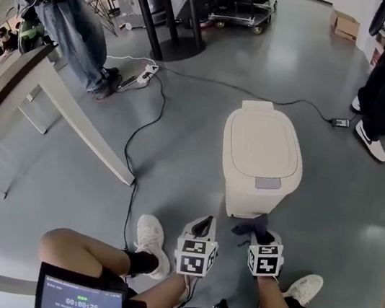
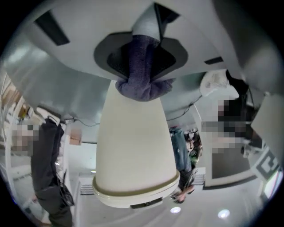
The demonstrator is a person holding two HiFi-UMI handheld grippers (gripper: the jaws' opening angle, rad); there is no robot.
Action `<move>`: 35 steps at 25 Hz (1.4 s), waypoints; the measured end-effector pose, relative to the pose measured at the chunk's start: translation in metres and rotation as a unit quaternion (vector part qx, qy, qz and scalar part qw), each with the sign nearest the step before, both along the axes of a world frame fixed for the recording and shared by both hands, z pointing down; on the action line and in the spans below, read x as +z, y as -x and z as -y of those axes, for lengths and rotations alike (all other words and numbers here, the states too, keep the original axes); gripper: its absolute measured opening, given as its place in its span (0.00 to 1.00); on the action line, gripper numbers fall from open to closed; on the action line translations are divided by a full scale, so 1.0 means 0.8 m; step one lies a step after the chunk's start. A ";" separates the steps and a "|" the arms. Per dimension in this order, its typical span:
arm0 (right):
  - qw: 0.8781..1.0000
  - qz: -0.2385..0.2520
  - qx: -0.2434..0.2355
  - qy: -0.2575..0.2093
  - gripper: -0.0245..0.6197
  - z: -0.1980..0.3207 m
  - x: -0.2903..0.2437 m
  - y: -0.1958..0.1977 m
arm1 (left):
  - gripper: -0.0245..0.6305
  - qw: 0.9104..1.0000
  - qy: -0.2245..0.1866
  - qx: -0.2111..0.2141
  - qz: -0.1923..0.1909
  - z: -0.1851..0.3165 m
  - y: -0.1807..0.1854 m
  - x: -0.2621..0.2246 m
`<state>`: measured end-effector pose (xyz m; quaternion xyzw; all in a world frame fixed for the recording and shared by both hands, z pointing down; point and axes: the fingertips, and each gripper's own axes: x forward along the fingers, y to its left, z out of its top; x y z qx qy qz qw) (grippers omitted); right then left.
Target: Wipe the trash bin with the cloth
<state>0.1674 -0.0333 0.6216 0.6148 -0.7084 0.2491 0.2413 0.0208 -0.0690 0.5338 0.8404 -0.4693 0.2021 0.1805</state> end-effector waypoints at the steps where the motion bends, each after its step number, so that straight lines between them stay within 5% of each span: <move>1: 0.999 0.026 0.025 -0.001 0.18 -0.001 -0.001 0.011 | 0.04 1.000 0.001 -0.011 -0.002 0.004 0.011 0.000; 5: 0.994 0.083 0.070 -0.022 0.18 0.007 -0.013 0.055 | 0.04 0.998 0.003 -0.061 -0.022 0.031 0.062 0.000; 10: 0.977 0.177 0.113 -0.033 0.18 0.029 -0.042 0.083 | 0.04 0.999 -0.037 0.006 -0.017 0.044 0.068 -0.019; 16: 0.933 0.315 0.168 -0.046 0.18 0.072 -0.097 0.130 | 0.04 0.994 -0.111 0.014 0.012 0.059 0.090 -0.050; 23: 0.918 0.327 0.200 -0.097 0.18 0.114 -0.161 0.143 | 0.04 0.991 -0.126 -0.011 -0.045 0.077 0.099 -0.097; 31: 0.890 0.355 0.236 -0.158 0.18 0.132 -0.209 0.151 | 0.04 0.991 -0.113 -0.019 -0.063 0.110 0.114 -0.103; 35: 0.891 0.347 0.239 -0.167 0.18 0.137 -0.207 0.149 | 0.04 0.993 -0.099 -0.006 -0.061 0.107 0.108 -0.093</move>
